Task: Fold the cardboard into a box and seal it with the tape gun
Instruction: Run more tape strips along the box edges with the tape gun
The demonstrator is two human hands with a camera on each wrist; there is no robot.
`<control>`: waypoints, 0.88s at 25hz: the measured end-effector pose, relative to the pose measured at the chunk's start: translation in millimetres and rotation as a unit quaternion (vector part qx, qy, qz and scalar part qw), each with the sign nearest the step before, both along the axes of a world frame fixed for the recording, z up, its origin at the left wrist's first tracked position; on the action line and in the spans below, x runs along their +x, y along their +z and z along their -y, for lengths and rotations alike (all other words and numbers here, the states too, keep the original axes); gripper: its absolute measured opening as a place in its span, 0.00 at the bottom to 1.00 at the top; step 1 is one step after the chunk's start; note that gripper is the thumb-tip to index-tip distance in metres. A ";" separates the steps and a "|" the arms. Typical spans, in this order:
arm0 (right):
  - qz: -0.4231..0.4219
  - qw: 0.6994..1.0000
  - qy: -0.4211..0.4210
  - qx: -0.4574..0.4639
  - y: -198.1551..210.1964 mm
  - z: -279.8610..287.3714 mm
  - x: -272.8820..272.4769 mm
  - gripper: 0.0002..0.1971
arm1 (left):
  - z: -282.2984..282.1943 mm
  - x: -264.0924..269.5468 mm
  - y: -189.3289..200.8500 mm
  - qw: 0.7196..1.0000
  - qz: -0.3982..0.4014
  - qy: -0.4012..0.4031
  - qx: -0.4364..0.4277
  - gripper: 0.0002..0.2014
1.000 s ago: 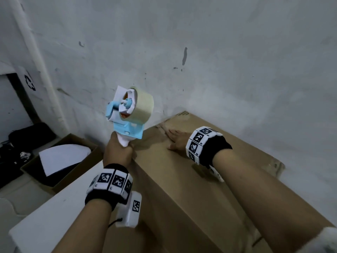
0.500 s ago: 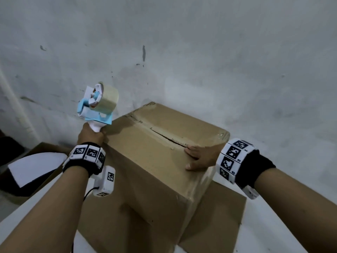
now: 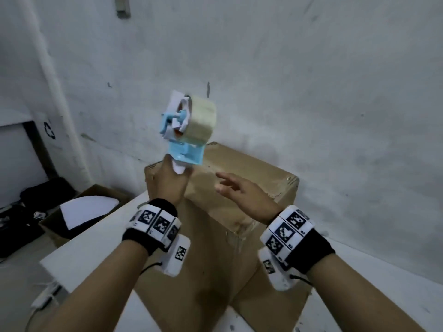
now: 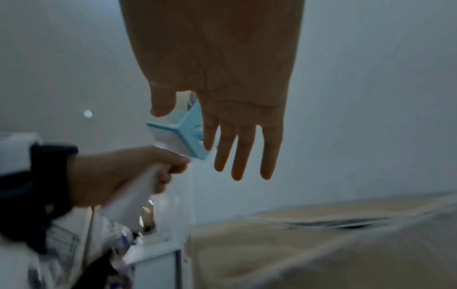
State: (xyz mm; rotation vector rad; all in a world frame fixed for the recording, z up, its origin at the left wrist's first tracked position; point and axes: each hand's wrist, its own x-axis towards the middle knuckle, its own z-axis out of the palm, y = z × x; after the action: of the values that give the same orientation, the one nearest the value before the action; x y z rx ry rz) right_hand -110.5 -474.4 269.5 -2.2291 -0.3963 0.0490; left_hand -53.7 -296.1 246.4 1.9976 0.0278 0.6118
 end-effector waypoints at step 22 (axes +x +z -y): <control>-0.162 0.825 -0.101 0.532 -48.3 -176.1 -16.2 0.04 | -108.9 -63.8 -18.6 0.867 -0.160 -0.263 -0.391 0.20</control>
State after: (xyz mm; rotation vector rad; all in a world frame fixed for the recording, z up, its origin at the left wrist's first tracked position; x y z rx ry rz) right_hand -126.7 -298.3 221.2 -1.0998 0.0375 0.0713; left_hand -117.5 -187.2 227.8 1.2003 -0.0602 -0.1056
